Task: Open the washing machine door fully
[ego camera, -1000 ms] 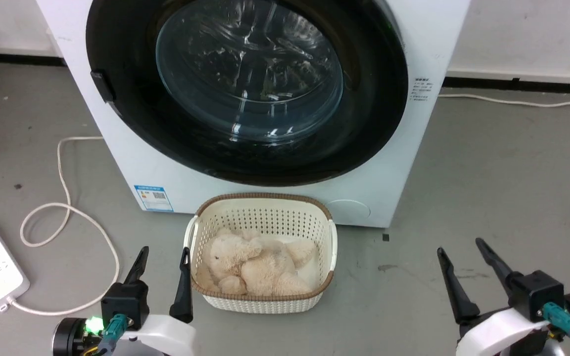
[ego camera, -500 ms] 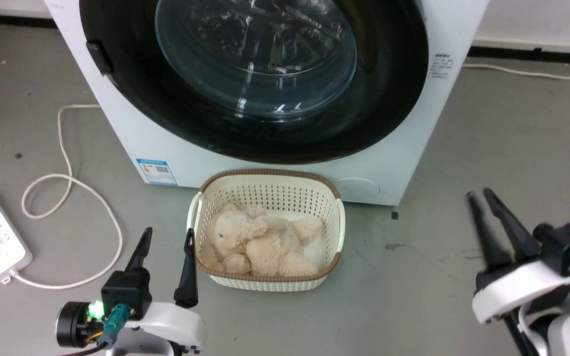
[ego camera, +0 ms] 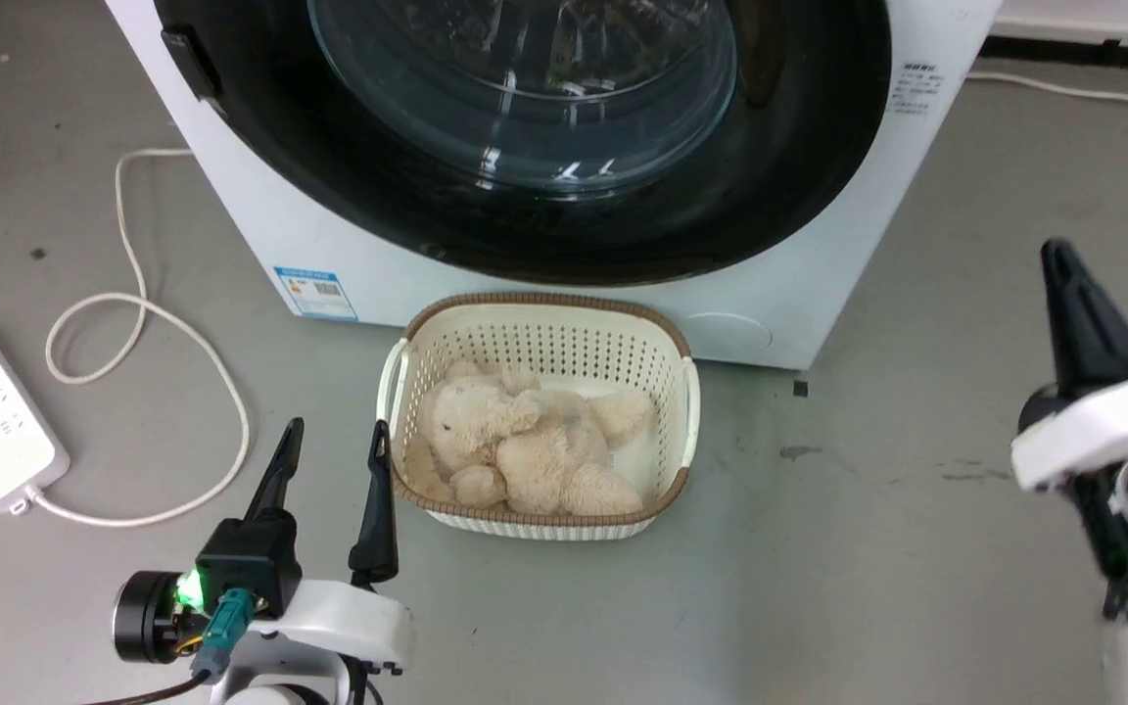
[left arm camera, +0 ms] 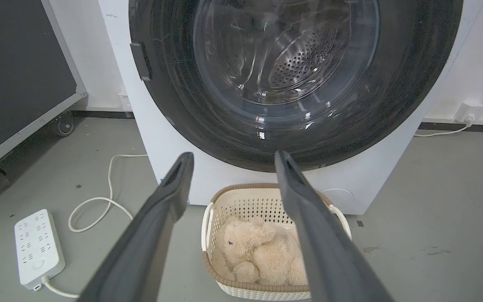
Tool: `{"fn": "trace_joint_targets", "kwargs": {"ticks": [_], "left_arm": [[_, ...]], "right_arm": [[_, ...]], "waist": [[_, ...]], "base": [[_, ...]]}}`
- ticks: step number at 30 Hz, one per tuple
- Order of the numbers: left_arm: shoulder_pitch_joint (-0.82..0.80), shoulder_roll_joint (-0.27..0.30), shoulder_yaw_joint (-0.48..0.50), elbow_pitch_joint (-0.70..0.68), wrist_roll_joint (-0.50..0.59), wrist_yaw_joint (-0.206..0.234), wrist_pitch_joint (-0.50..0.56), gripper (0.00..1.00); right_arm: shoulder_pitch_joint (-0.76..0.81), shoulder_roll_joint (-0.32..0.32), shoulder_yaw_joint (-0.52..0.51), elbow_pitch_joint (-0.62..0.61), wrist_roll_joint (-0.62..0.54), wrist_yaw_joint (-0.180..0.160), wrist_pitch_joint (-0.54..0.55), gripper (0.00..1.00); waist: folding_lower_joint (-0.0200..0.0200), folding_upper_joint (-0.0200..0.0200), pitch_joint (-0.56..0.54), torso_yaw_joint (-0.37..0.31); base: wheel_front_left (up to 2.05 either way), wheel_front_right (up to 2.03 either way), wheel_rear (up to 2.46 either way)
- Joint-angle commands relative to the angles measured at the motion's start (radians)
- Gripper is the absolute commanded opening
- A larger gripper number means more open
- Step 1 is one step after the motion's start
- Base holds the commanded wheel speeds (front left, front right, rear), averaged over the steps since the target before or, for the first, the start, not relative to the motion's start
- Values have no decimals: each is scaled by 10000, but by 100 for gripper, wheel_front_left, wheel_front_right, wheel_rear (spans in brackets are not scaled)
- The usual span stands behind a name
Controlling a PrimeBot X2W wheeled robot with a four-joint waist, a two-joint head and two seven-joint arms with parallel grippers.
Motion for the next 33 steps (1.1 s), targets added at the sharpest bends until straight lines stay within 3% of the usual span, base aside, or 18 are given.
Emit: {"fn": "trace_joint_targets", "kwargs": {"ticks": [1, 16, 27, 33], "left_arm": [[-185, 7, -18, -41, -48, 64, -105, 100], [-645, 9, -208, -153, -203, 147, -461, 100], [-953, 10, -482, -255, -354, 308, -732, 100], [-1182, 11, -734, -353, -438, 433, -900, 100]], "right_arm": [[-345, -71, -76, 79, 166, -3, 97, 0], [-3886, 127, -1384, 2293, 2439, -5, 2763, 0], [-6608, -186, -3042, 4601, 2720, -6, 5061, 0], [-8060, -34, -3971, 5454, 2562, -7, 6360, 0]], "waist": [[-1, -1, 94, 36], [-1, -1, 1251, 533], [-1, -1, 1975, 1049], [-1, -1, 2414, 1267]], "base": [[0, 0, 0], [0, 0, 0], [0, 0, 0], [0, 0, 0]]}}
